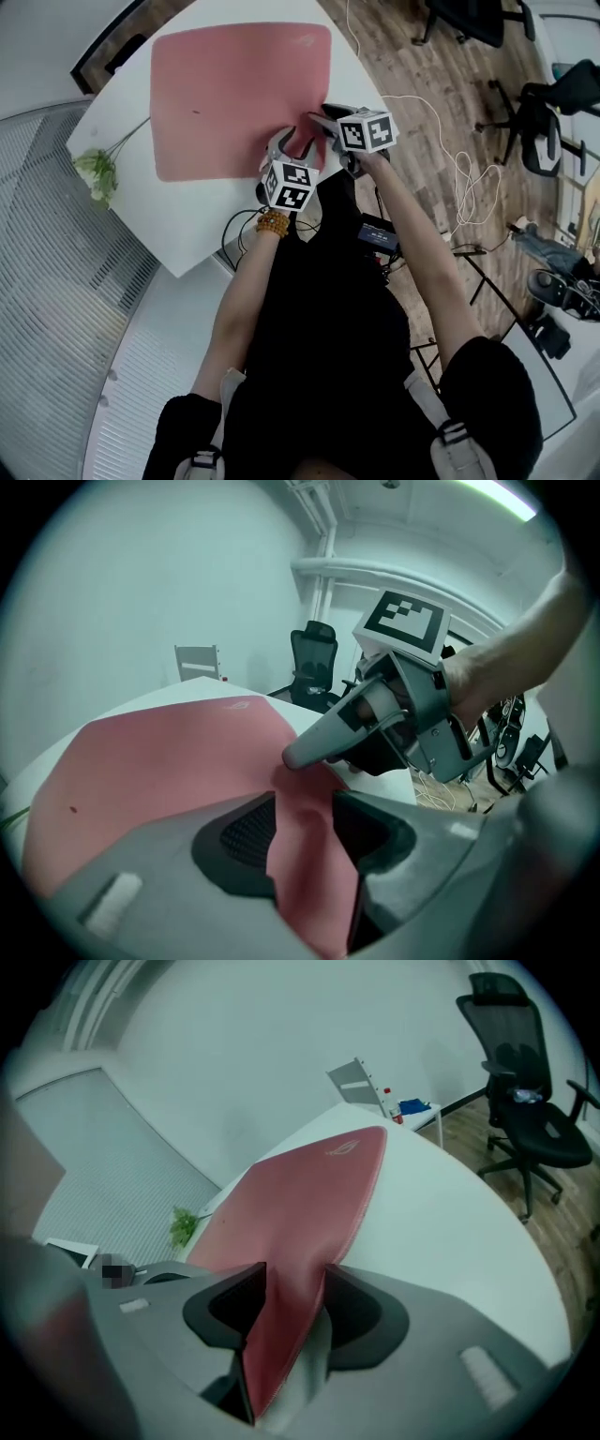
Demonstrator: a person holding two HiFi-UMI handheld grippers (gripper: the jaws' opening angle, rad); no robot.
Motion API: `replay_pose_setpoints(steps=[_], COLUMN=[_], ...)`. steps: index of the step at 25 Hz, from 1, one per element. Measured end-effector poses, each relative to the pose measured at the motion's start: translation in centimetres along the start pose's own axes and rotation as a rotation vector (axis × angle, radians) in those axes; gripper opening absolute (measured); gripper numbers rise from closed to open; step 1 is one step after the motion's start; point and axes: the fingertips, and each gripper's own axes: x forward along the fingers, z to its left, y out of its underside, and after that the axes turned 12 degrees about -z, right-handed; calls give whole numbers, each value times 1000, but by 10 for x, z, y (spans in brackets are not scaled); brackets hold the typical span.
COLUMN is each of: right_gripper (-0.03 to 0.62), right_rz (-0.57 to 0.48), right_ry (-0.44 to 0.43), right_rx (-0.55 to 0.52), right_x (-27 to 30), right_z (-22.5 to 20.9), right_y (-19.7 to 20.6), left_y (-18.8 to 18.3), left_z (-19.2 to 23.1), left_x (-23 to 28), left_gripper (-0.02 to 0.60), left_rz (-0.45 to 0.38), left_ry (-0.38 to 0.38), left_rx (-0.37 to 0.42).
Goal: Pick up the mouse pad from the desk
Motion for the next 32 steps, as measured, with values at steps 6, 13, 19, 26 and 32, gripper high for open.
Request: replay_pose_setpoints(steps=[6,13,19,26,32], right_gripper=[215,170,172,158,158], right_rz=[99,228,323,374,375], right_ry=[-164,-324,-418,-483,-517], right_rx=[45,18,-4,-41,-117], right_x=[8,2,2,-6,-19], right_z=[8,1,9,8,5], right_y=[1,-4,-5,-10,-14], left_y=[-11,-16,0,-4,-6], left_z=[-13,-17,-2,4,2], left_x=[17,33,36,31,27], left_gripper=[228,340,371,334,234], left_rz=[-20,7,71,26,8], left_ry=[-59,-216,-368,-386,-337], left_rx=[-66,-93,-75,-105,-119])
